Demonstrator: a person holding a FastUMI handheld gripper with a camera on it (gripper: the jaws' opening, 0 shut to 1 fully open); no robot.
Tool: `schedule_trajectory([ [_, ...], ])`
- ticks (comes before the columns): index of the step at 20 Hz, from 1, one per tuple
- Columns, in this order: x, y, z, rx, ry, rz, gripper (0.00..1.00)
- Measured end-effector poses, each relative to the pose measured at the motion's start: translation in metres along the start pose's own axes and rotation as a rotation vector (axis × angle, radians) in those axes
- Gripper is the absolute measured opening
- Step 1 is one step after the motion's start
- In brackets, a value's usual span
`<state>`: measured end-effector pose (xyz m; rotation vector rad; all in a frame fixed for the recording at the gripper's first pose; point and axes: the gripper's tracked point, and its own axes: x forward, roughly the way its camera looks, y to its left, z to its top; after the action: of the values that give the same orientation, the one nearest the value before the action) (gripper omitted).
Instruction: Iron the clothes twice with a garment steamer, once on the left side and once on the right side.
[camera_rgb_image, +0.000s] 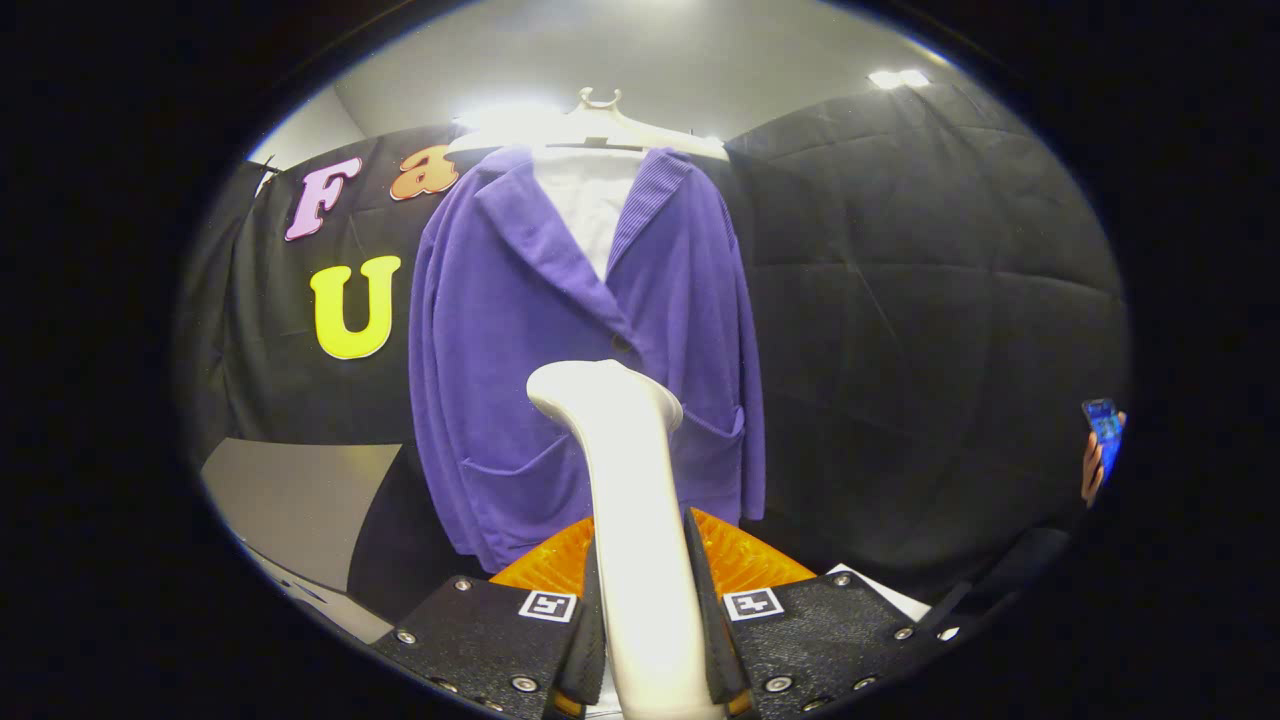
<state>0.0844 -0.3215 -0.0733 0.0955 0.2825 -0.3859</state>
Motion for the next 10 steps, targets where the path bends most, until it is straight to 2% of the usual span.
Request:
schedule_trajectory([
  [7,0.029,-0.019,0.083,0.180,-0.128,0.032,0.39],
  [10,0.046,-0.028,0.107,0.186,-0.170,0.010,0.39],
])
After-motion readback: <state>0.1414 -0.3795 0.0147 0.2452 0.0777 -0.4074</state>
